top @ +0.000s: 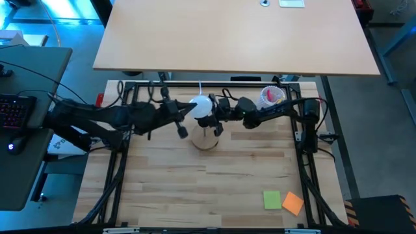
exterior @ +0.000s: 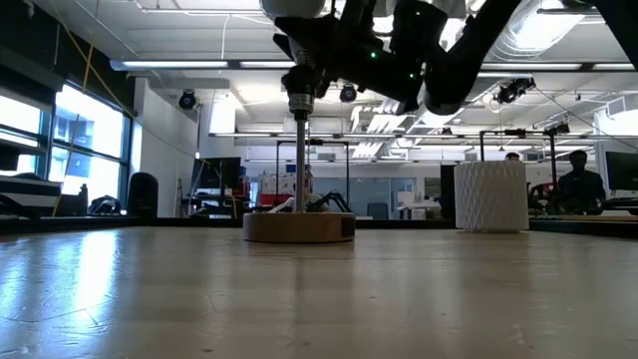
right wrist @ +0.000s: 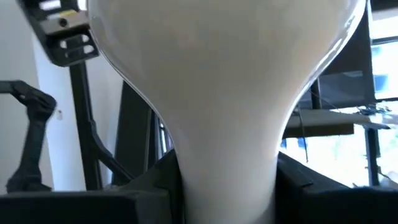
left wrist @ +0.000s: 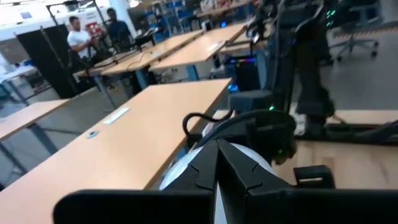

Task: Screw lightbulb
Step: Insert the lightbulb into the brown lamp

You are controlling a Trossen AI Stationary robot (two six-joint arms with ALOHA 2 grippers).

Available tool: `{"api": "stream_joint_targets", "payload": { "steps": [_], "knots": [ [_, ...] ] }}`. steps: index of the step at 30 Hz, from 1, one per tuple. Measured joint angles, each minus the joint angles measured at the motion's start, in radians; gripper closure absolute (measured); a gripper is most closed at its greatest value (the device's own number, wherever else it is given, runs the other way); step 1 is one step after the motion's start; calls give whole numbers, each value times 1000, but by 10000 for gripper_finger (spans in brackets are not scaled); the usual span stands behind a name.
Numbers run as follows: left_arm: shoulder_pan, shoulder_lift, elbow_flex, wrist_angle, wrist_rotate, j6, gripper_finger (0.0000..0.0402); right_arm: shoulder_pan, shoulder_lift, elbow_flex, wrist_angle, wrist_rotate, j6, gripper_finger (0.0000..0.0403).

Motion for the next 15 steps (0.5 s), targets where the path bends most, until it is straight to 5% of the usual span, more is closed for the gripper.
{"api": "stream_joint_targets", "payload": {
  "steps": [15],
  "knots": [
    [66, 39, 0, 18, 59, 3, 401, 23, -2, -2, -45, 11, -70, 271]
  ]
}}
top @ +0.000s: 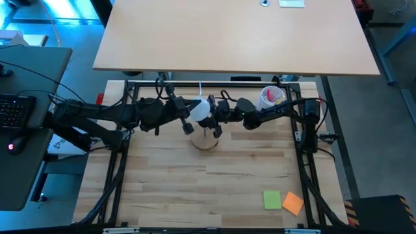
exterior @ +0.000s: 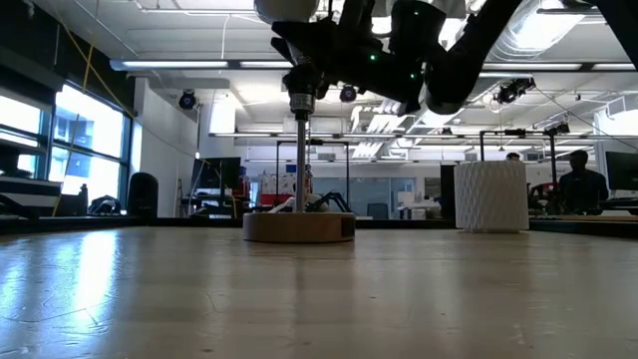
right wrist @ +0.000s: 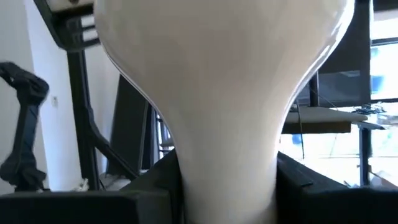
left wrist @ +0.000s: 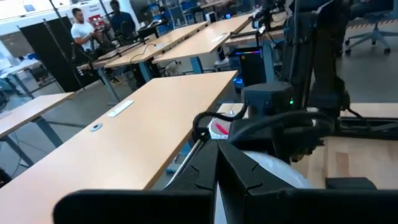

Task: Screw lightbulb
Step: Insert the lightbulb into the brown lamp

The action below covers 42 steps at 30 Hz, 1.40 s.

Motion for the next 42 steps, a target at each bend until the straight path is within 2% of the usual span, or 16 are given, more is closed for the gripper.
{"api": "stream_joint_targets", "payload": {
  "steps": [3, 13, 19, 23, 28, 33, 42],
  "knots": [
    [4, 1, 0, -11, 15, 6, 401, 13, 1, 0, -19, 42, -34, 272],
    [9, 1, 0, -40, 22, -2, 401, 12, 2, 5, -20, 41, -33, 272],
    [37, 1, 0, -86, 116, -50, 401, 12, 2, 5, -28, 25, -34, 272],
    [54, 1, 0, -105, 137, -74, 401, 12, 0, 6, -36, 25, -24, 271],
    [60, 1, 0, -117, 157, -82, 401, 12, 0, 6, -40, 21, -15, 228],
    [60, 1, 0, -117, 167, -82, 401, 12, -10, 6, -53, -1, -15, 218],
    [60, 1, 0, -119, 167, -83, 401, 11, -97, 6, -253, -4, -110, 214]
  ]
}}
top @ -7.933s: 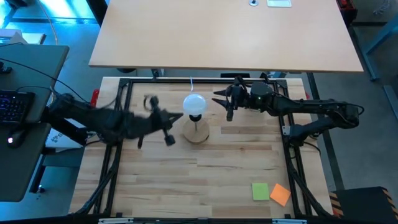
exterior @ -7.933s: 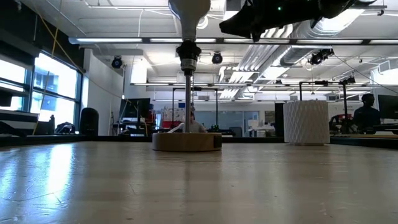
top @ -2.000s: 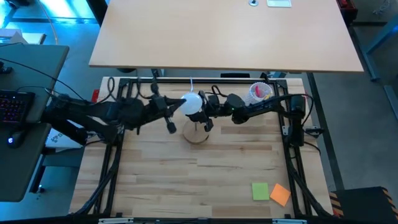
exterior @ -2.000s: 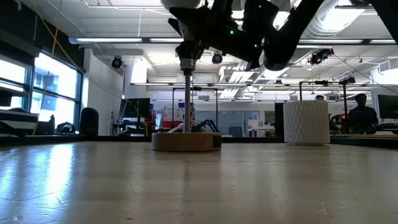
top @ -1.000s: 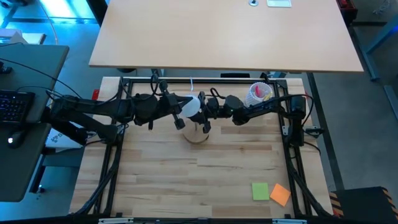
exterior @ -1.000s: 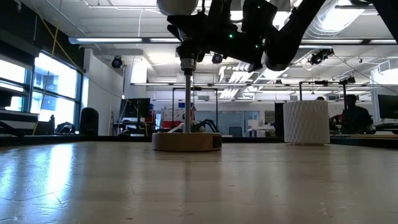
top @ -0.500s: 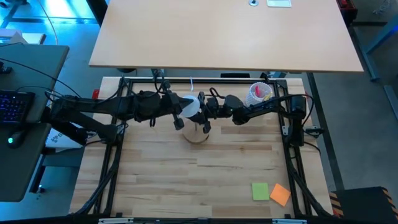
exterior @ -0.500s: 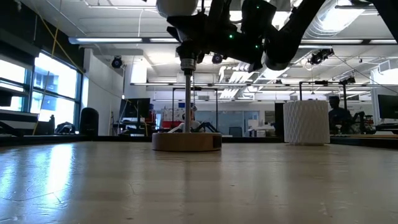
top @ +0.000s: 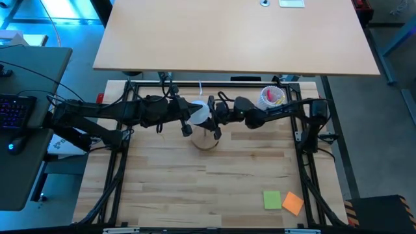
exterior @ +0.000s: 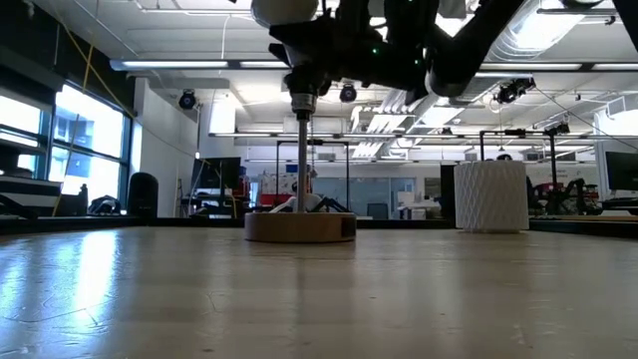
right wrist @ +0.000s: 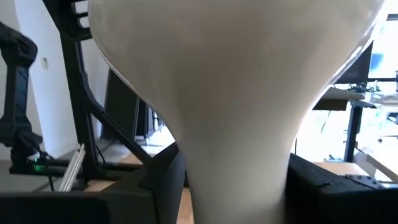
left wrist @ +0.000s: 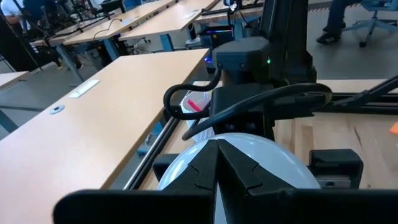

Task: Screw lightbulb
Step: Insert the lightbulb into the brown lamp

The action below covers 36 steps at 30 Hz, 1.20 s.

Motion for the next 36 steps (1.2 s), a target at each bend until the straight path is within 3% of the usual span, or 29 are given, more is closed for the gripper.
{"api": "stream_joint_targets", "payload": {
  "steps": [12, 25, 31, 36],
  "knots": [
    [0, 0, 0, 0, 0, -1, 401, -1, -93, 0, -186, 7, -107, 213],
    [0, 0, 0, -2, -2, -1, 401, -1, -95, 7, -191, 8, -102, 213],
    [0, -2, 1, 8, -9, -1, 402, 0, -95, 30, -199, 4, -33, 256],
    [-13, -7, 2, 4, -40, 0, 401, -5, -95, 31, -183, 4, 11, 256]
  ]
}}
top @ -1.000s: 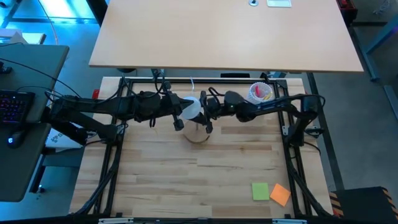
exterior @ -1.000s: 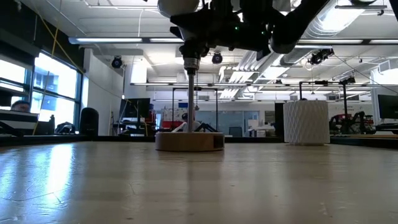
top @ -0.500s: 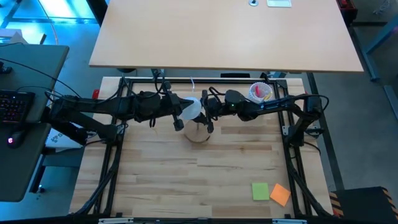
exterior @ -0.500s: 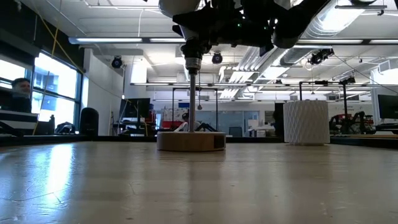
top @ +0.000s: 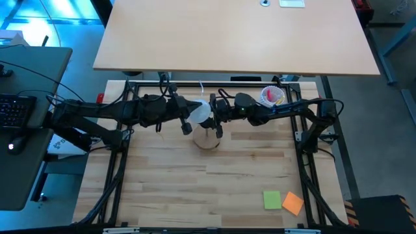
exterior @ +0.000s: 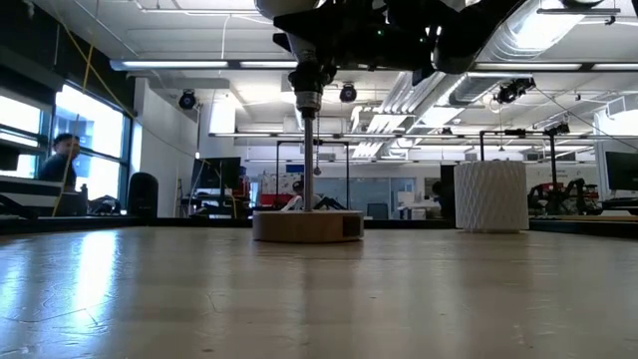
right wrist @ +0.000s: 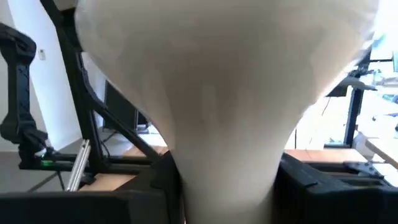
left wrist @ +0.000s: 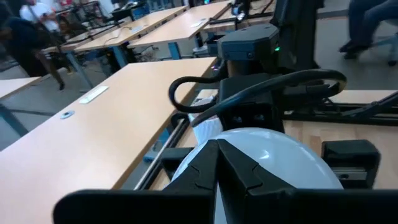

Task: Screw lightbulb
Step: Insert the lightbulb into the brown lamp

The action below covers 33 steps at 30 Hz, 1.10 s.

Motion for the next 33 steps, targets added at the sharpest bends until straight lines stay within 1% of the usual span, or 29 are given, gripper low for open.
{"api": "stream_joint_targets", "payload": {
  "steps": [2, 3, 6, 8, 10, 12, 17, 19, 22, 25, 27, 29, 31, 33],
  "knots": [
    [-16, -10, 0, -3, -44, 4, 401, 1, 0, -40, 89, 37, 3, 260],
    [-26, -17, 0, -8, -67, 8, 401, 1, 0, -71, 161, 69, 15, 264],
    [-58, -42, -4, -37, -110, 14, 402, 2, 4, -190, 455, 164, 87, 271],
    [-77, -57, -5, -50, -132, 15, 402, -1, 4, -248, 594, 190, 116, 274],
    [-86, -72, -4, -36, -153, 21, 401, -2, 6, -273, 638, 193, 132, 275],
    [-91, -74, -4, -33, -164, 21, 402, -2, 6, -274, 642, 160, 136, 276],
    [-102, -68, -4, -73, -170, 19, 401, 0, 6, -265, 616, 97, 132, 279],
    [-122, -68, -22, -86, -191, 6, 402, -2, -7, -271, 609, 87, 130, 279],
    [-161, -69, -77, -94, -244, -40, 401, -13, -53, -330, 597, 82, 130, 280],
    [-203, -71, -144, -97, -294, -120, 401, -16, -136, -440, 540, 88, 121, 280],
    [-227, -70, -192, -97, -327, -185, 401, -11, -204, -518, 442, 95, 109, 280],
    [-248, -67, -241, -76, -353, -248, 402, 9, -262, -586, 280, 109, 107, 281],
    [-264, -67, -285, -45, -375, -309, 402, 40, -295, -639, 92, 160, 108, 281],
    [-276, -67, -326, 5, -393, -347, 402, 81, -301, -671, -74, 235, 120, 281]
  ]
}}
